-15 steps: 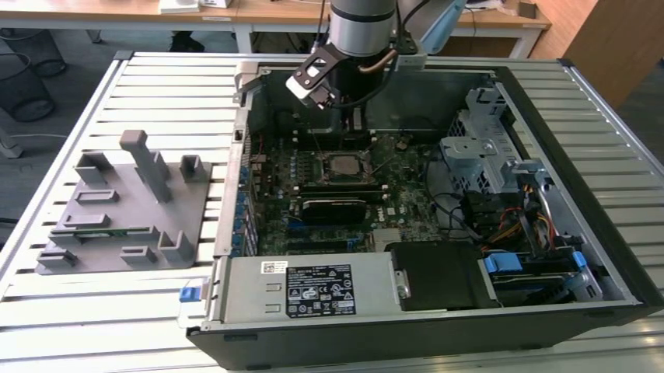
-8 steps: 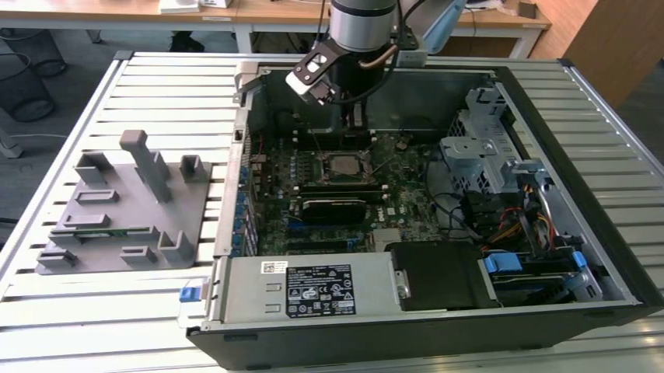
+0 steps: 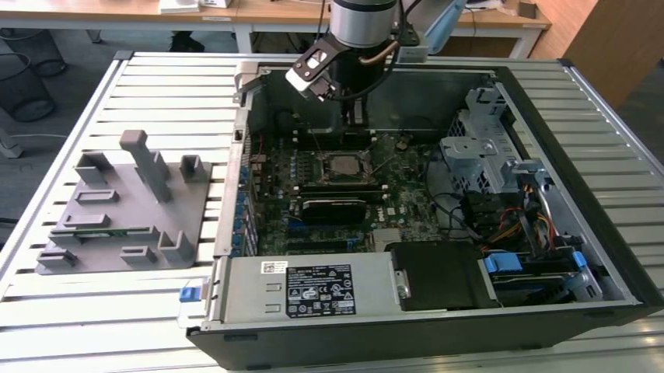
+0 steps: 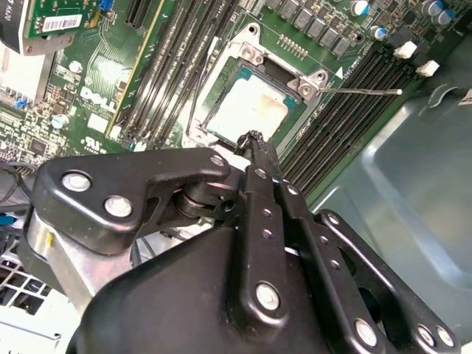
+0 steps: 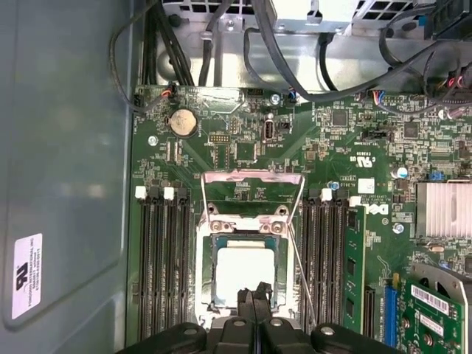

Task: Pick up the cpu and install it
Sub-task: 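Close the cpu cover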

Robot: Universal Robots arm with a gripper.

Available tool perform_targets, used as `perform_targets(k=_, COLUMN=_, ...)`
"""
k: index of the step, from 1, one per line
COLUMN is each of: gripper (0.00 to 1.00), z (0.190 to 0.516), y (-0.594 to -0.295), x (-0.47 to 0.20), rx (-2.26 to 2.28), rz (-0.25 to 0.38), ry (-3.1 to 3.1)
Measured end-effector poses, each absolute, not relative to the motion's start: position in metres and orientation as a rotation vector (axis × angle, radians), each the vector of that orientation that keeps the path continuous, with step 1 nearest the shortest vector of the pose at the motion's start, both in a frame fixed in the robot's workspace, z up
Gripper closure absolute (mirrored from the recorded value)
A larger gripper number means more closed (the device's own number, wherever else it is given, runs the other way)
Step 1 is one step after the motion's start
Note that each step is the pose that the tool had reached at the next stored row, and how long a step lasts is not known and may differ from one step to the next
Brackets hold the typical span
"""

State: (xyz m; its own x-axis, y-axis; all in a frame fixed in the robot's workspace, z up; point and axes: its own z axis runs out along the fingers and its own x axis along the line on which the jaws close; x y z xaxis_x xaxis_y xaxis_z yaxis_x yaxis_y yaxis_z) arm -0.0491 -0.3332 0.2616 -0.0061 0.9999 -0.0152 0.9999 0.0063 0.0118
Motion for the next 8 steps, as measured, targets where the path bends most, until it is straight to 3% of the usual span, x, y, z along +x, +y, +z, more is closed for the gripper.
perform_targets(k=8, gripper=0.89, z=0.2622, y=-0.3414, x=-0.0491, rx=2.201, rz=-0.003, ry=2.215)
